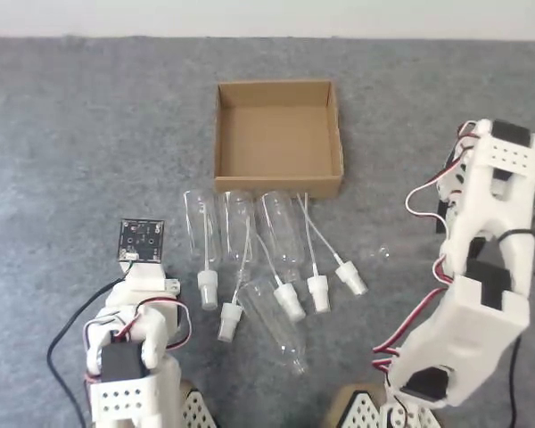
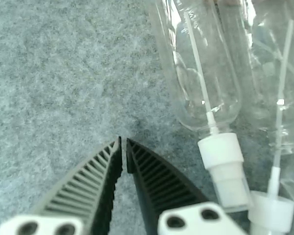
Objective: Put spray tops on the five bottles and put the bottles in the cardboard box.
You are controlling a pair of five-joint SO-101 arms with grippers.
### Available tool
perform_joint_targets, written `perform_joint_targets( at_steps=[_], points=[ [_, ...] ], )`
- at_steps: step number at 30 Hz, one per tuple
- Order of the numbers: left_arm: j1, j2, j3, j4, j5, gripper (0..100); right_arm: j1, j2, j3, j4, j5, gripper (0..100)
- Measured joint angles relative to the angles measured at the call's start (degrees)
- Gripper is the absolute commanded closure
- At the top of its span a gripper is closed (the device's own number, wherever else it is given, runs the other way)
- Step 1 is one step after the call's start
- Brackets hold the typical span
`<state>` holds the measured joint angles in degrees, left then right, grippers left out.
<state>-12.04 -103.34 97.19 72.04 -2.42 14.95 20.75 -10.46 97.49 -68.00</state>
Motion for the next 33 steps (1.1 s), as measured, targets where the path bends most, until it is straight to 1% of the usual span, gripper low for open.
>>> perform_joint_targets(
  at_steps=[5,13,18,23,27,31,33],
  points=[
    [0.0,0.0,0.0,0.0,0.0,98,-3.6,0.0,-2.6,2.7,4.0,71.2],
    [0.0,0.0,0.0,0.0,0.0,98,-4.2,0.0,-2.8,2.8,23.0,71.2],
    [0.0,0.0,0.0,0.0,0.0,98,-4.2,-1.2,-2.8,2.8,30.6,71.3],
    [0.0,0.0,0.0,0.0,0.0,98,-4.2,-7.2,-2.8,2.8,38.9,71.3],
    [0.0,0.0,0.0,0.0,0.0,98,-4.2,-10.5,-2.8,2.8,50.5,71.3],
    [0.0,0.0,0.0,0.0,0.0,98,-4.2,-10.9,-2.8,2.8,64.3,71.3],
    [0.0,0.0,0.0,0.0,0.0,98,-4.5,-10.9,-2.8,2.8,68.6,71.3]
  ],
)
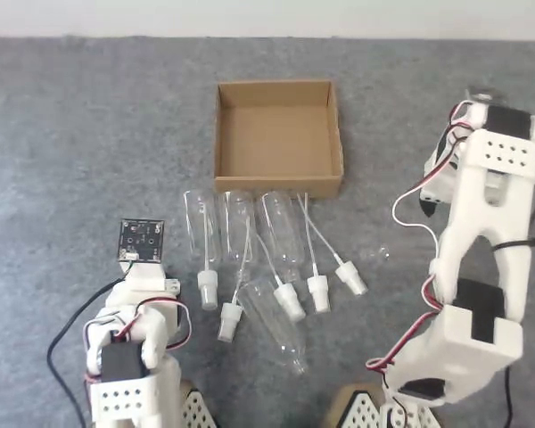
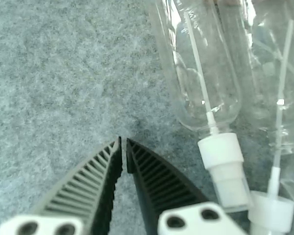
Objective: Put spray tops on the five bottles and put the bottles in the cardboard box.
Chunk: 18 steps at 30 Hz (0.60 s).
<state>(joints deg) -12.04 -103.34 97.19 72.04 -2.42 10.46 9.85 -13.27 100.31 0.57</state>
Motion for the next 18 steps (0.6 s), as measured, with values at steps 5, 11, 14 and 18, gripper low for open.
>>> perform_joint_targets(
  at_steps=[5,11,14,18],
  points=[
    [0.0,0.0,0.0,0.0,0.0,98,-2.0,0.0,0.0,0.0,10.7,71.3],
    [0.0,0.0,0.0,0.0,0.0,98,-4.7,0.0,0.0,0.1,29.1,71.2],
    [0.0,0.0,0.0,0.0,0.0,98,-5.5,0.0,0.0,0.1,37.4,71.0],
    [0.0,0.0,0.0,0.0,0.0,98,-7.2,0.0,1.4,0.1,45.4,70.9]
  ],
)
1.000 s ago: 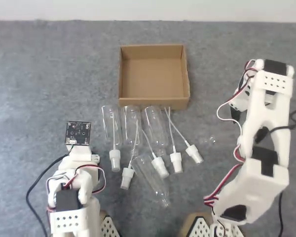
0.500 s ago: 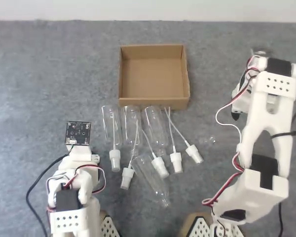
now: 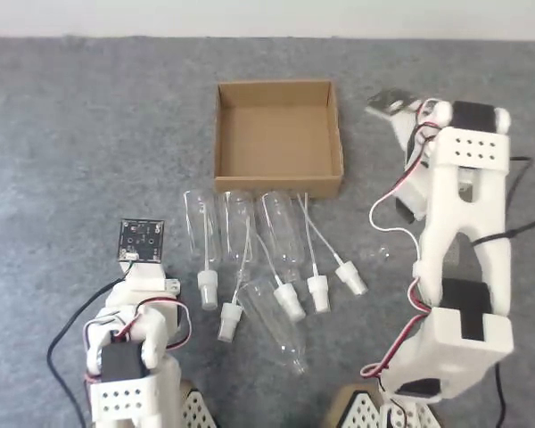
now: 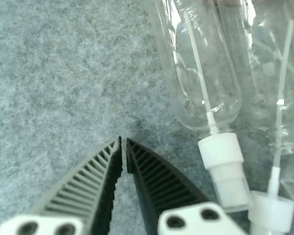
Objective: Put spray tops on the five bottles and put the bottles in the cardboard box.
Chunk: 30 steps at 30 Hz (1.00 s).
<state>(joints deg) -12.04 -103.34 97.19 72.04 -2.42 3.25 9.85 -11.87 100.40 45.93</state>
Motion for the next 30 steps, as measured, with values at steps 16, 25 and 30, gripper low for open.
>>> perform_joint_targets(
  at_steps=[16,25,30],
  points=[
    [0.0,0.0,0.0,0.0,0.0,98,-3.0,0.0,9.9,0.0,23.9,70.8],
    [0.0,0.0,0.0,0.0,0.0,98,-3.0,0.0,13.5,0.0,32.4,70.8],
    [0.0,0.0,0.0,0.0,0.0,98,-3.0,0.0,18.0,-2.4,33.8,70.8]
  ],
)
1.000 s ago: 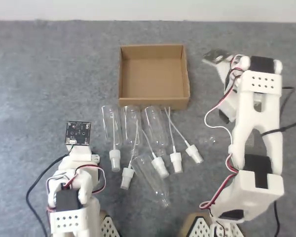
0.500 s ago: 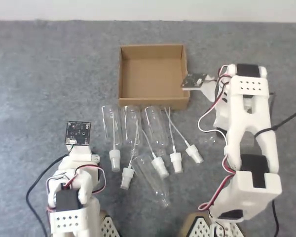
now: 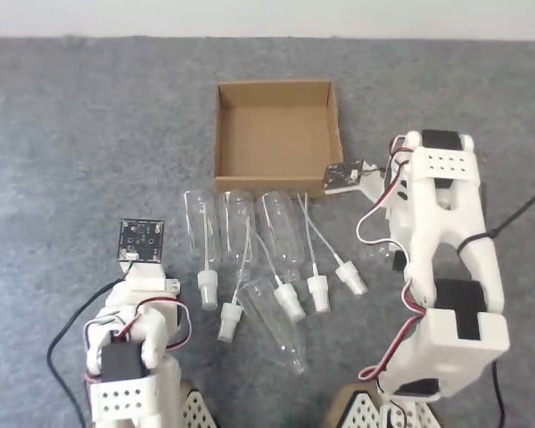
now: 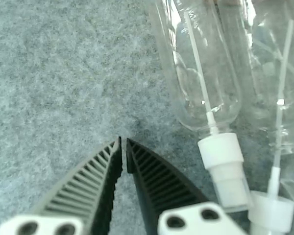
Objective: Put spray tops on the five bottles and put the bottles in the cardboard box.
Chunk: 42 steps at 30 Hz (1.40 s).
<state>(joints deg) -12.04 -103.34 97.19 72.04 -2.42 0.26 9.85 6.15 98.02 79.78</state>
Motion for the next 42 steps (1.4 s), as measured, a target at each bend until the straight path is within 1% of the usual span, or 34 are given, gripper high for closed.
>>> perform_joint_targets(
  at_steps=[7,12,16,19,23,28,34,42],
  points=[
    [0.0,0.0,0.0,0.0,0.0,98,-1.1,-7.8,6.6,-2.5,1.2,70.8],
    [0.0,0.0,0.0,0.0,0.0,98,-4.0,-12.4,14.9,-9.3,1.2,70.8],
    [0.0,0.0,0.0,0.0,0.0,98,-4.1,-12.5,18.1,-14.2,1.2,70.8],
    [0.0,0.0,0.0,0.0,0.0,98,-4.0,-12.5,18.7,-15.8,1.2,70.8],
    [0.0,0.0,0.0,0.0,0.0,98,-4.3,-12.5,19.2,-15.9,1.2,70.8],
    [0.0,0.0,0.0,0.0,0.0,98,-4.0,-10.6,19.2,-19.2,1.2,70.8],
    [0.0,0.0,0.0,0.0,0.0,98,-2.5,-5.3,19.2,-21.5,1.2,70.9],
    [0.0,0.0,0.0,0.0,0.0,98,-0.8,-4.7,19.2,-22.9,1.2,71.3]
  ],
)
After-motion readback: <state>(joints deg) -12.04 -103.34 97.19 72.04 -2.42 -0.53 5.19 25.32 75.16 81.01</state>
